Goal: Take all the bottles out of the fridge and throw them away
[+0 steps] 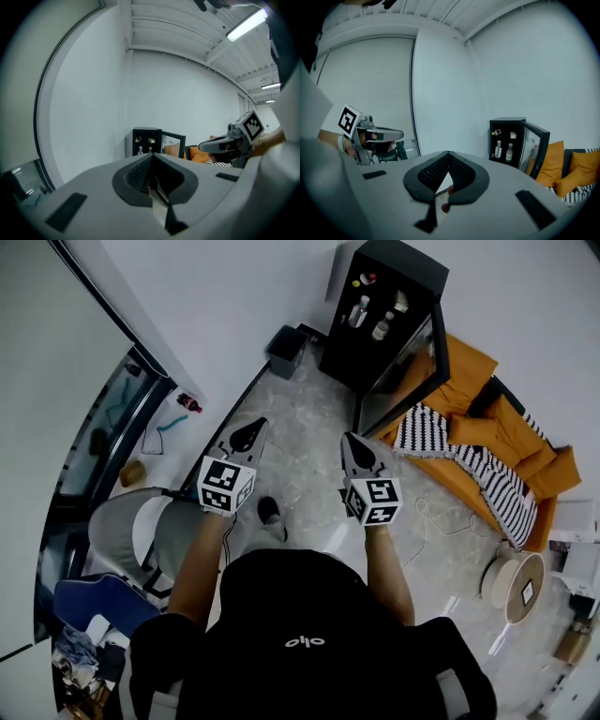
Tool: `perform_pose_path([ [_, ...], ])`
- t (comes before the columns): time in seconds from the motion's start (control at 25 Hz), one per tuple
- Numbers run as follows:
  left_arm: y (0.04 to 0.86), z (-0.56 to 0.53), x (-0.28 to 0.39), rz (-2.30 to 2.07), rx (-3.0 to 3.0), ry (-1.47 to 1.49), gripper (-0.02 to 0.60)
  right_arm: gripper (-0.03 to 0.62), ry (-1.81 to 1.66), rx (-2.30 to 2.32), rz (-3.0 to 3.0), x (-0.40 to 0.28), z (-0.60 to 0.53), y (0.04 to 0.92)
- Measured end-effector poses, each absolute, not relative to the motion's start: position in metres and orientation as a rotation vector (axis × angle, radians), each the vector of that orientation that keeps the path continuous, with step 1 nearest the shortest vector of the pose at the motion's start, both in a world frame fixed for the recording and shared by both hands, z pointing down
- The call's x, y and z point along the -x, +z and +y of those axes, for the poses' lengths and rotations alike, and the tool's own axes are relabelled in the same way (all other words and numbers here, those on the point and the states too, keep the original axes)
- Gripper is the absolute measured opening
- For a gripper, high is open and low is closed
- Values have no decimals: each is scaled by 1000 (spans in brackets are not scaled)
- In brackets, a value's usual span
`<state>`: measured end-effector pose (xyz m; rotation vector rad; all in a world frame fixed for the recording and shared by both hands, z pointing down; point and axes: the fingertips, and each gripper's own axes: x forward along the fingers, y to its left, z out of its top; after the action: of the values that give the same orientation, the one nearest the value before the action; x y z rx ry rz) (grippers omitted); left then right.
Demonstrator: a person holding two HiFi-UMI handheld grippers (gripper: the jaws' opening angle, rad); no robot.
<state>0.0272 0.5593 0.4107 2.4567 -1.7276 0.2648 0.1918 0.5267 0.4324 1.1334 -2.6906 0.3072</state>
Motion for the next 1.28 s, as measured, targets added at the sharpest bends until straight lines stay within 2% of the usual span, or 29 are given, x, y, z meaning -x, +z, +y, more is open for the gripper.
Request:
perform_pose_path([
  [0.2,409,521,9,-1669,-2497,248,2,2,301,-1181,-2659,-153,498,431],
  [0.48,415,482,26,-1583,-2541,220,2,2,295,-1254,-2610,-133,468,431],
  [0.88,426,404,27,-1524,-2565,248,2,2,341,-1347,-2580,-139,390,441],
  [1.28,422,258,9,-1448,-2641,317,2,2,389,-1484,-2596,-156,248,437],
])
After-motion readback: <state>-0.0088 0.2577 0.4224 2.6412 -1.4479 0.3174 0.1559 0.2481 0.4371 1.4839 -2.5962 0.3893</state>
